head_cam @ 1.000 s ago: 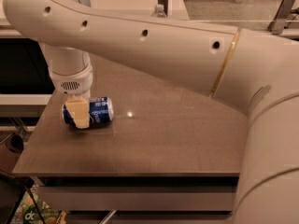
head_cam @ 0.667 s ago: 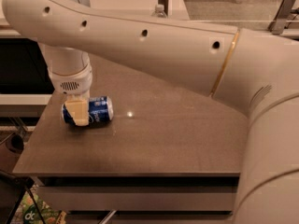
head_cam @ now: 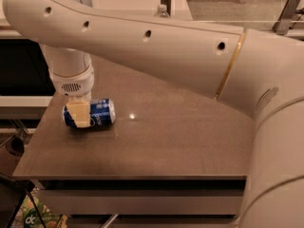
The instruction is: Place pepsi can upright
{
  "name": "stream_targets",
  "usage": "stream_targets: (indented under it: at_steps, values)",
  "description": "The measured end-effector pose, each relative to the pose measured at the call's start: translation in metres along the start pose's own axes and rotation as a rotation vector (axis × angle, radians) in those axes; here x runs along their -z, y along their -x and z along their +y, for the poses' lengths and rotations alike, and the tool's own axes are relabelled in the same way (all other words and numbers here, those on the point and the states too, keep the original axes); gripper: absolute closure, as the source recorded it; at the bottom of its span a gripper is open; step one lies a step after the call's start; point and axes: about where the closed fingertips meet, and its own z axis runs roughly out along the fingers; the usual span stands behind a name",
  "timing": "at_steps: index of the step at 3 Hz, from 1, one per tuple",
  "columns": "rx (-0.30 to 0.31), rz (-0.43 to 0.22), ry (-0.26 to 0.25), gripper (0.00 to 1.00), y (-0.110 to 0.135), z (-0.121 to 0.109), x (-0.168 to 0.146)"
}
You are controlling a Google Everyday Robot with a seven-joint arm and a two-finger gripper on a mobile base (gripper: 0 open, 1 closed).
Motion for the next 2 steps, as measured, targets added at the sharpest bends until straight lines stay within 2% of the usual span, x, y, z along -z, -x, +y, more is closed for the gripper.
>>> stream_targets:
  at_steps: [2]
  values:
    - [0.002,-0.020,-0.019,1.00,-0.0043,-0.0037,0.0082]
